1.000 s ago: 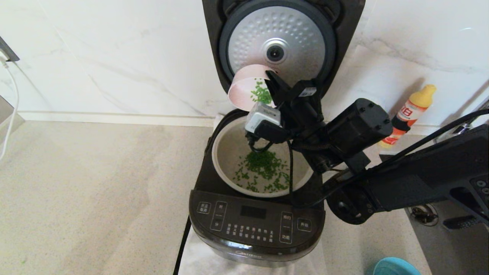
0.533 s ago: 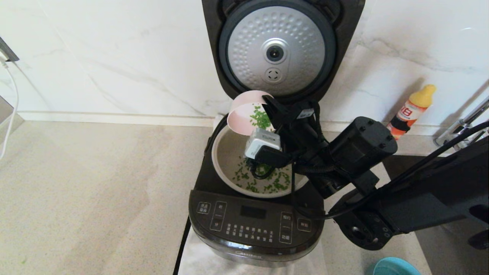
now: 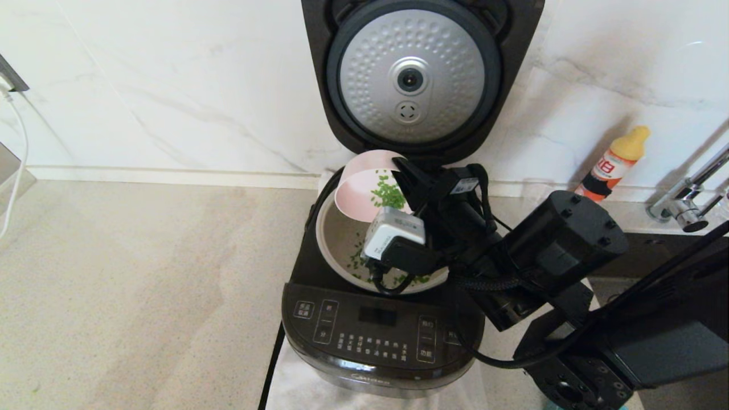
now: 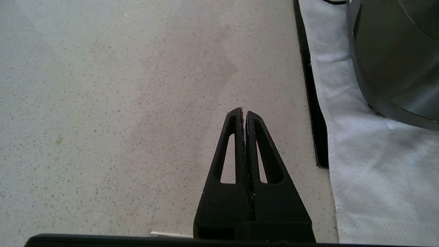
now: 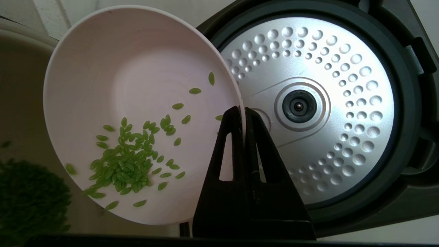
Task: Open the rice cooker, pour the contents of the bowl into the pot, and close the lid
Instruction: Pour the chopped green onions from the bowl into the rice cooker, then place the bowl on the table
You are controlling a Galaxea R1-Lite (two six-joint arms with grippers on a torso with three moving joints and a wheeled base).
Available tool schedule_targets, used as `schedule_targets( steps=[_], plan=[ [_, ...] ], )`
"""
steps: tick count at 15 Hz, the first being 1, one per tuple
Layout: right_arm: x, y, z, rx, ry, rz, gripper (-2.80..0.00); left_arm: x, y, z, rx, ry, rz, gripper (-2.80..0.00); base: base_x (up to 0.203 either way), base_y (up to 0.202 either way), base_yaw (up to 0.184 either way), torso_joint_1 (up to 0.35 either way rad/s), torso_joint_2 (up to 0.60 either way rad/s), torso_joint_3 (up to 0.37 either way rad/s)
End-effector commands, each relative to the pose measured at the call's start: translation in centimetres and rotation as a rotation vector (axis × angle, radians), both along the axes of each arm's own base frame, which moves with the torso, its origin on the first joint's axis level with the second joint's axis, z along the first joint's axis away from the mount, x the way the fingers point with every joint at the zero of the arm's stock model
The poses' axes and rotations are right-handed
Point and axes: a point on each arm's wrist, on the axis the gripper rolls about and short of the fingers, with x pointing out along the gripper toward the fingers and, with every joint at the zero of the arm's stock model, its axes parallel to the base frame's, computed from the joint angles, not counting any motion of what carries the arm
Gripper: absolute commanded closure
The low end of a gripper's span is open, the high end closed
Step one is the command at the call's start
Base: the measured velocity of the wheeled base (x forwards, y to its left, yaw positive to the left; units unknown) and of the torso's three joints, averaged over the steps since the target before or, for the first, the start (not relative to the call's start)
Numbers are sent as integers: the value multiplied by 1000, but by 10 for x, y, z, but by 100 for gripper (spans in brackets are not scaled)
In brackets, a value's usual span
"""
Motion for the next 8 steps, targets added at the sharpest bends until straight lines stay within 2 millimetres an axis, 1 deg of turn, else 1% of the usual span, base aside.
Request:
schedule_targets(
  steps=[1, 4, 8],
  plan=[
    [-12, 0, 0, 6, 13, 8, 0, 1, 0, -2, 0, 8, 0, 0, 0, 0, 0, 0, 0, 0],
    [-35, 7, -2, 20, 57, 11, 0, 1, 0, -2, 0, 8, 0, 0, 0, 0, 0, 0, 0, 0],
    [-49, 9, -16, -14, 114, 12, 0, 1, 0, -2, 0, 8, 0, 0, 0, 0, 0, 0, 0, 0]
  ],
)
